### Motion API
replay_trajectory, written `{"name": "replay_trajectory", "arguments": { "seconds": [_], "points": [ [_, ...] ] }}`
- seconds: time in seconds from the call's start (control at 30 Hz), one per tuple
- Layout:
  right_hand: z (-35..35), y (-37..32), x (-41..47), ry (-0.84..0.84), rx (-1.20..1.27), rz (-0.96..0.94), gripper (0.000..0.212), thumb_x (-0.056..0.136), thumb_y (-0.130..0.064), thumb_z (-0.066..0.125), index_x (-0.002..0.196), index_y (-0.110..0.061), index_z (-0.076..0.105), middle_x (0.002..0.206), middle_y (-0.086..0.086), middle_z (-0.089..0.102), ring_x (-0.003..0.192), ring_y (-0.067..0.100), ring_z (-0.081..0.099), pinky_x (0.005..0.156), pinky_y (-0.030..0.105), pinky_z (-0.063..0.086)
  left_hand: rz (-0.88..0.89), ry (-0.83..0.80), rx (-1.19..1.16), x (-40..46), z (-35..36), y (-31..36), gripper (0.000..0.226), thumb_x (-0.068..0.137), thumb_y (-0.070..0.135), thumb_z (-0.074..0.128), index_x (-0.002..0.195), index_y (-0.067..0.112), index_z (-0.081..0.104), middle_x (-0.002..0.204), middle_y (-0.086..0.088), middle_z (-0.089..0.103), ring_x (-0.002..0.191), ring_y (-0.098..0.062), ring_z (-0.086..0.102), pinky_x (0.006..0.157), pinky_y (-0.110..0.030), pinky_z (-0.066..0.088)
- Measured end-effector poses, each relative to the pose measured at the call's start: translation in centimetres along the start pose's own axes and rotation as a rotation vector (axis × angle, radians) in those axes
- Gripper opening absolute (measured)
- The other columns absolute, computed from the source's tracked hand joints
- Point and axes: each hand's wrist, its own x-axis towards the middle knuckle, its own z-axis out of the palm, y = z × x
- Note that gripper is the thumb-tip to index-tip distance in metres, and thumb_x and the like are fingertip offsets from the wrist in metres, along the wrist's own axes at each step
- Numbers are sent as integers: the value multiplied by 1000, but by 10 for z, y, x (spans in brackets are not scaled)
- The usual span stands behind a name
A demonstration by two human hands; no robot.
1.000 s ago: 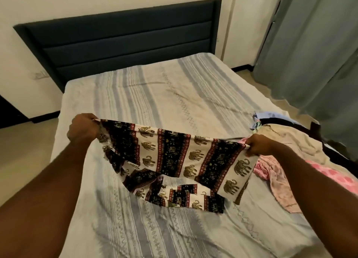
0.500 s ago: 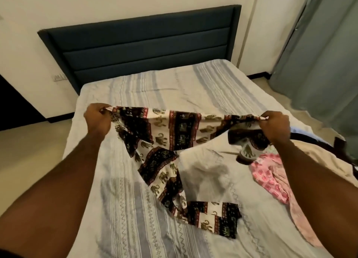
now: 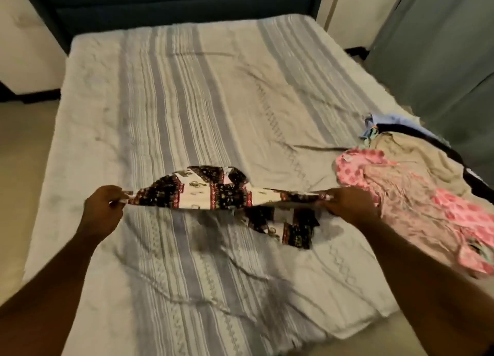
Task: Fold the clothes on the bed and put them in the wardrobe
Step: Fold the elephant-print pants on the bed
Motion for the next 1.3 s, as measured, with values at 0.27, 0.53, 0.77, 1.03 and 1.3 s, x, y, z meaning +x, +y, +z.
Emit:
{"name": "replay_trajectory", "arguments": {
  "seconds": [0.27, 0.53, 0.77, 1.03, 1.3],
  "points": [
    [200, 30, -135, -237, -174, -117, 115, 56, -102, -8, 107, -41, 74, 95, -10, 76, 84, 14, 72, 71, 28, 57, -86, -292, 182, -171, 85, -117, 25, 69, -28, 71, 83, -8, 77, 103, -34, 67, 94, -54, 66, 88, -58, 49],
    [261, 34, -205, -248, -34, -34, 78, 85, -89, 27, 124, -33, 66, 112, -10, 73, 102, 17, 66, 103, 48, 41, -133, -433, 305, -253, 137, -111, 52, 75, -10, 72, 124, 6, 69, 135, -28, 55, 117, -51, 57, 100, -61, 46],
    [247, 79, -203, 142, 356, 637, 38, 103, -40, 47, 119, -10, 65, 118, 18, 61, 109, 37, 58, 95, 47, 45, 5, -601, 224, -259, 232, 20, 41, 94, 24, 67, 134, 14, 62, 137, -15, 59, 119, -37, 58, 99, -50, 49],
    [240, 139, -162, 70, 966, 1109, 22, 97, -15, 51, 113, -8, 66, 111, 16, 69, 83, 29, 65, 56, 29, 47, 256, -814, 152, -243, 317, 140, 59, 94, 35, 67, 147, 17, 47, 151, -9, 48, 136, -31, 46, 108, -50, 42],
    [226, 160, -137, 68, 861, 1299, 15, 96, -9, 57, 98, 1, 68, 96, 14, 69, 65, 22, 59, 57, 26, 50, 303, -937, 27, -205, 340, 223, 54, 95, 29, 68, 145, 21, 49, 149, -4, 50, 134, -25, 48, 113, -48, 39]
  ]
}}
